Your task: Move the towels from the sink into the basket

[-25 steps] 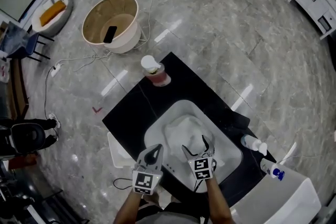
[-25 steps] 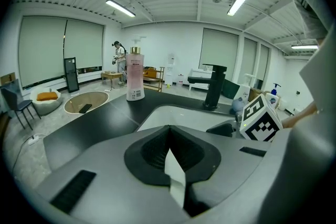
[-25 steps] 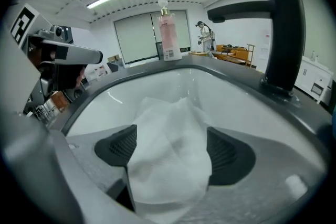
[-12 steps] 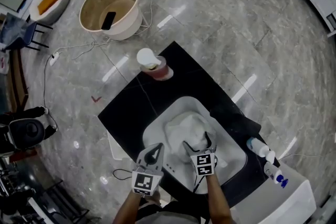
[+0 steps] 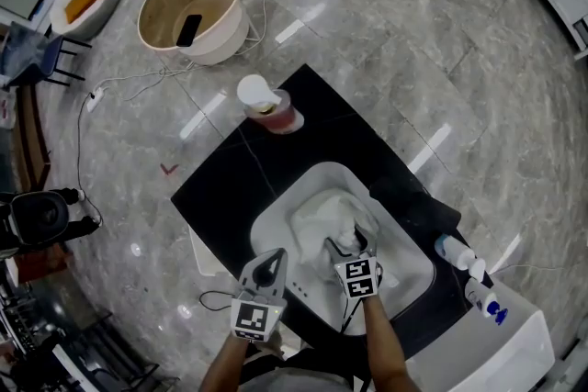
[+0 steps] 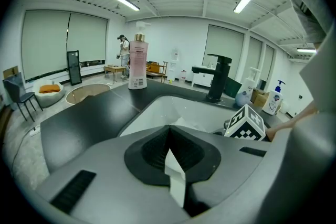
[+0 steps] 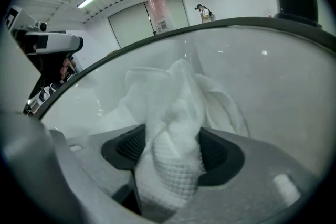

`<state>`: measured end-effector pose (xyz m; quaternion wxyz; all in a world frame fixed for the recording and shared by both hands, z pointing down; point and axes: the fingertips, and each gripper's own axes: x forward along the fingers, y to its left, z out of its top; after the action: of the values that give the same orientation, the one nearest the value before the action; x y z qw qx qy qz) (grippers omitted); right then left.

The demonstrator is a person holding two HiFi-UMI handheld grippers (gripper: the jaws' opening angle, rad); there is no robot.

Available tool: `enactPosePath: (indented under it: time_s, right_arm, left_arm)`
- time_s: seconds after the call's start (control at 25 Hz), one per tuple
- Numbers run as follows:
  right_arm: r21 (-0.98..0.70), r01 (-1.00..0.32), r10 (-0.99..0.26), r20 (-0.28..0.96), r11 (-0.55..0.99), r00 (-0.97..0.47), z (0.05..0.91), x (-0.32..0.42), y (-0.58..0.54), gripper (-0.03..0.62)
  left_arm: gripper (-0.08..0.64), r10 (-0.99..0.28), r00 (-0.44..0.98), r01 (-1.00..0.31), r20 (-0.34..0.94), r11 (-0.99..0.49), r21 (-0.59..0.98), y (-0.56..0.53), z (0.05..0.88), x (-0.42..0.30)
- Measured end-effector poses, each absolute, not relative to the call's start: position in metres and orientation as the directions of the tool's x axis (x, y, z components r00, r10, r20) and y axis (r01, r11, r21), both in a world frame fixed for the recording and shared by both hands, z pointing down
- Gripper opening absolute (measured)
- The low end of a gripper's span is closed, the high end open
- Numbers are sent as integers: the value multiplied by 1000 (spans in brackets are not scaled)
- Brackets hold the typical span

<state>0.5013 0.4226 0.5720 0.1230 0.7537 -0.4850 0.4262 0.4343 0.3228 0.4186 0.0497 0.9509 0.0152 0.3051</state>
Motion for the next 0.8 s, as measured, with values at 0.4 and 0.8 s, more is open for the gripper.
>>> enactPosePath:
  time_s: [0.4,0.8]
  right_arm:
    - [-218,-860,-620,772,-462,138,566,495,422,127]
    - [-226,-842,-700,677,-491,227,496,491,409,100]
  left_arm:
    - [9,39,832,-13,554,-996,89,320,400,422]
    - [9,-38,869,-65,493,-997,38,293,358,387]
